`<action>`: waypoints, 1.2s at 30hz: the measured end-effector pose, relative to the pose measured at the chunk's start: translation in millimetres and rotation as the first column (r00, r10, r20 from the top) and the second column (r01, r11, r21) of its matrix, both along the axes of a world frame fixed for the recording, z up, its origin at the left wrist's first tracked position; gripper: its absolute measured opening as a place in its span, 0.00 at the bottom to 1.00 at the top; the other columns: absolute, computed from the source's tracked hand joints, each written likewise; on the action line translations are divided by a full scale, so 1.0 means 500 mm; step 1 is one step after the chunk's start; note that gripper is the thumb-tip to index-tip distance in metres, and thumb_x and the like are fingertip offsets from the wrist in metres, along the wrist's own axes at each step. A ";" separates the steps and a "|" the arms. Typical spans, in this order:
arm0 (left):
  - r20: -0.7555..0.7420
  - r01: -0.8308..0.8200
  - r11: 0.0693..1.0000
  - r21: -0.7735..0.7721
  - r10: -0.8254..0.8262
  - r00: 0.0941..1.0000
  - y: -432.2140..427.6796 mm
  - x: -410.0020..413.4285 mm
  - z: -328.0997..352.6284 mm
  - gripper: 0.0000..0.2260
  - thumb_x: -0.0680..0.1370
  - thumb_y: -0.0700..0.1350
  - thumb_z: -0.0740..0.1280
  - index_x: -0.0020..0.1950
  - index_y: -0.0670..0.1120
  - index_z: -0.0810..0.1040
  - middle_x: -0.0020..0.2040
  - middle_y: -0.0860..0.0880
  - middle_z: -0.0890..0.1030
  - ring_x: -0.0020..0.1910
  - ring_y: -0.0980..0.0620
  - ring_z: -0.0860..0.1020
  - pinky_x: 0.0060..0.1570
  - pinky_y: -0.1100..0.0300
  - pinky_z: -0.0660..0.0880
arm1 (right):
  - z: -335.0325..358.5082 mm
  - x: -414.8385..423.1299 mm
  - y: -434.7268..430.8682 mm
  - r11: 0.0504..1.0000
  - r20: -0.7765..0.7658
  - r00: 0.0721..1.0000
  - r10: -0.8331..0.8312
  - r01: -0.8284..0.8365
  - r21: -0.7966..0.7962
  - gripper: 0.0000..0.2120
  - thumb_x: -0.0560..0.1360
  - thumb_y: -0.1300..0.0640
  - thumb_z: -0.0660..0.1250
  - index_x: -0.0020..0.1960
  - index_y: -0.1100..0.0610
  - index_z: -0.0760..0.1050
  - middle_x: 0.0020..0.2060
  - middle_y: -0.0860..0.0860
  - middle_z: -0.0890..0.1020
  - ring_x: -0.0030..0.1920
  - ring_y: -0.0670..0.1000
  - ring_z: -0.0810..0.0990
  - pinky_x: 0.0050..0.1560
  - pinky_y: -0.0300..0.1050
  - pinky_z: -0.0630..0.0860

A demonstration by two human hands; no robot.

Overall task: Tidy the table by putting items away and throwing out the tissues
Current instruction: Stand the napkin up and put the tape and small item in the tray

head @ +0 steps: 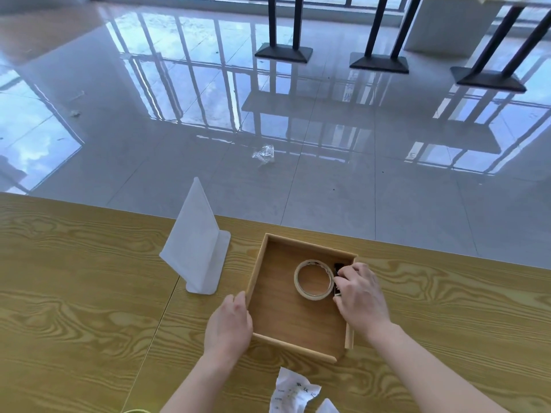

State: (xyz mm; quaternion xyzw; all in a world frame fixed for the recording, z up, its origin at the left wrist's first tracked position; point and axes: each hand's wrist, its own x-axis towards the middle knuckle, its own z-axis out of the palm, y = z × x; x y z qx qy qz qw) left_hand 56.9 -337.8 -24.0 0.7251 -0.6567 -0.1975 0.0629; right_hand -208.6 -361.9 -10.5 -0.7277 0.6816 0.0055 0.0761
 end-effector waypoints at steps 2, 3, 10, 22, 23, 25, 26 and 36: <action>-0.004 -0.007 1.000 0.011 0.008 1.000 0.002 0.001 0.001 0.19 0.81 0.45 0.57 0.72 0.46 0.68 0.57 0.48 0.78 0.52 0.50 0.79 0.49 0.59 0.74 | -0.007 0.014 0.009 0.999 0.037 0.998 0.045 -0.044 -0.029 0.10 0.71 0.57 0.73 0.51 0.56 0.84 0.55 0.50 0.81 0.62 0.54 0.73 0.71 0.51 0.64; -0.007 -0.011 1.000 0.013 0.011 1.000 0.003 0.001 0.002 0.19 0.81 0.45 0.57 0.72 0.47 0.68 0.56 0.48 0.78 0.51 0.50 0.79 0.48 0.59 0.74 | -0.010 0.019 0.012 0.998 0.053 0.997 0.053 -0.051 -0.038 0.11 0.70 0.58 0.74 0.52 0.56 0.84 0.55 0.51 0.81 0.61 0.54 0.75 0.74 0.52 0.62; -0.006 -0.005 1.000 0.004 0.005 1.000 0.006 0.000 0.005 0.18 0.81 0.45 0.57 0.71 0.47 0.69 0.54 0.49 0.77 0.50 0.51 0.78 0.47 0.60 0.73 | -0.009 0.021 0.000 0.998 0.113 0.993 0.038 -0.031 -0.060 0.10 0.74 0.66 0.66 0.52 0.59 0.84 0.52 0.52 0.80 0.51 0.54 0.80 0.71 0.50 0.68; -0.023 -0.013 1.000 0.006 0.013 1.000 0.004 -0.004 0.005 0.14 0.81 0.44 0.56 0.64 0.46 0.72 0.52 0.48 0.77 0.48 0.49 0.78 0.45 0.59 0.74 | 0.034 0.178 -0.020 0.920 0.452 0.878 0.160 0.034 -0.391 0.04 0.73 0.63 0.72 0.48 0.61 0.83 0.46 0.51 0.81 0.42 0.49 0.80 0.42 0.42 0.80; -0.021 -0.018 1.000 0.011 0.018 1.000 0.004 -0.003 0.006 0.13 0.81 0.44 0.56 0.63 0.46 0.73 0.52 0.47 0.77 0.48 0.49 0.78 0.46 0.58 0.74 | 0.029 0.202 -0.025 0.933 0.431 0.886 0.172 -0.005 -0.361 0.02 0.73 0.63 0.72 0.45 0.61 0.83 0.45 0.52 0.81 0.41 0.50 0.80 0.40 0.43 0.80; -0.034 -0.028 0.999 0.025 0.029 0.999 0.003 -0.002 0.006 0.10 0.80 0.45 0.57 0.59 0.47 0.74 0.51 0.47 0.77 0.48 0.48 0.78 0.46 0.56 0.75 | 0.015 0.240 -0.036 0.959 0.411 0.898 0.157 -0.038 -0.281 0.03 0.73 0.63 0.72 0.42 0.62 0.82 0.43 0.53 0.80 0.39 0.53 0.80 0.37 0.46 0.80; -0.042 -0.027 0.999 0.036 0.028 0.999 0.004 -0.001 0.006 0.09 0.80 0.46 0.58 0.56 0.47 0.74 0.51 0.47 0.77 0.48 0.47 0.78 0.47 0.55 0.75 | 0.006 0.252 -0.040 0.969 0.400 0.905 0.143 -0.047 -0.241 0.04 0.73 0.62 0.72 0.41 0.63 0.81 0.43 0.54 0.80 0.40 0.55 0.80 0.37 0.48 0.80; -0.089 -0.024 1.000 0.002 0.024 0.996 0.019 -0.001 -0.016 0.12 0.81 0.48 0.57 0.61 0.49 0.73 0.51 0.49 0.75 0.48 0.50 0.77 0.47 0.57 0.74 | -0.045 0.243 -0.043 0.986 0.398 0.905 0.148 -0.101 -0.135 0.09 0.74 0.62 0.71 0.53 0.61 0.82 0.55 0.53 0.81 0.55 0.54 0.79 0.56 0.46 0.78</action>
